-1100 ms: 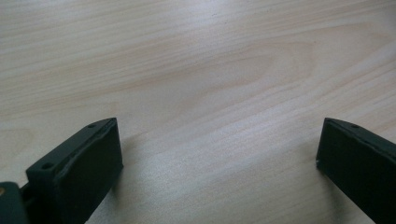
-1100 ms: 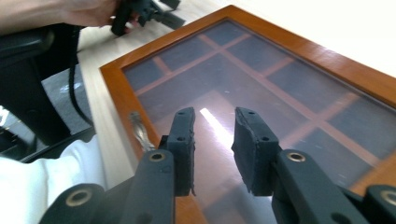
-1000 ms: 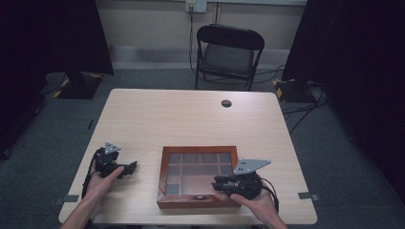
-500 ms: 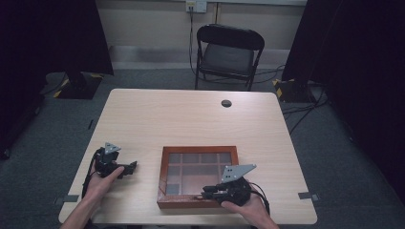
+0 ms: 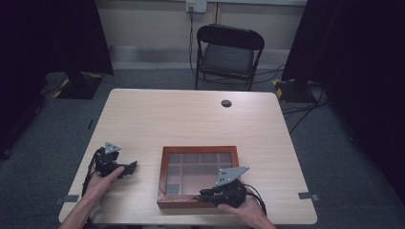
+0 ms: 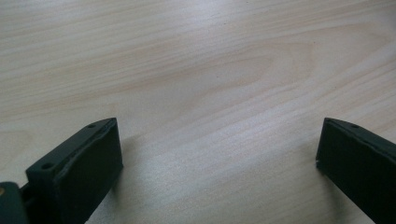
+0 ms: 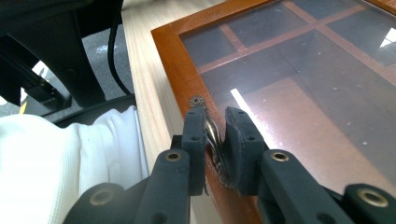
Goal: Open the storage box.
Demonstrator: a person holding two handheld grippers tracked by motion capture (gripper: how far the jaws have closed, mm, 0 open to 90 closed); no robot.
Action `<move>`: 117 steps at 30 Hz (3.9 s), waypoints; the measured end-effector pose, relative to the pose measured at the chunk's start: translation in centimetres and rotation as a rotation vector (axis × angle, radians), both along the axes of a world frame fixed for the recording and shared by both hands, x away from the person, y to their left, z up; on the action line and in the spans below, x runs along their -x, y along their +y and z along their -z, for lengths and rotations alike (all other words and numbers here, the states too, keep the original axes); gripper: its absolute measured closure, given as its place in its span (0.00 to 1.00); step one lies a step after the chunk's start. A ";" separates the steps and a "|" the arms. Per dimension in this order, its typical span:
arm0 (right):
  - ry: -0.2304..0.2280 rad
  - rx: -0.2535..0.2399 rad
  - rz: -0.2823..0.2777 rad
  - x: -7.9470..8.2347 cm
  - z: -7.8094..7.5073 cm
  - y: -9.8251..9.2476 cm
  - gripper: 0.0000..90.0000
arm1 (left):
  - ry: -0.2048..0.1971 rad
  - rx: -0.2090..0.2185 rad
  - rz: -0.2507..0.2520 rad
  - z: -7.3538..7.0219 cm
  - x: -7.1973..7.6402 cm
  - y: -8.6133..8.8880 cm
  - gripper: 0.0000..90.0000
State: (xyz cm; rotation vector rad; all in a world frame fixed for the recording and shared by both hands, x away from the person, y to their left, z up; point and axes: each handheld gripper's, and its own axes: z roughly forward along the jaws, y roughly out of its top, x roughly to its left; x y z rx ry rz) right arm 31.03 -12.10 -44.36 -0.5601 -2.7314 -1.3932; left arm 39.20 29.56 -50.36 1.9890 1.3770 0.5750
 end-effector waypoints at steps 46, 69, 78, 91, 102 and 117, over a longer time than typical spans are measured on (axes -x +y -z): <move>-0.009 -0.008 -0.058 -0.9 -3.1 0.0 0.92 | -0.079 0.171 0.381 -2.8 2.9 -3.4 0.18; -0.010 -0.013 -0.049 -1.3 -4.4 0.0 0.92 | -0.103 0.205 0.561 -3.3 4.4 -6.8 0.17; -0.004 -0.014 -0.045 -1.3 -4.5 0.0 0.92 | -0.116 0.192 0.604 -3.4 4.8 -7.7 0.18; 0.004 -0.039 -0.018 -1.3 -4.2 -0.3 0.82 | -0.152 0.189 0.597 -3.5 4.8 -8.0 0.19; -0.020 -0.083 0.101 -1.4 -4.7 -2.9 0.49 | -0.158 0.224 0.589 -4.0 4.7 -7.8 0.20; -0.027 -0.132 0.213 -1.7 -5.1 -6.1 0.25 | -0.191 0.255 0.582 -5.7 4.0 -7.7 0.21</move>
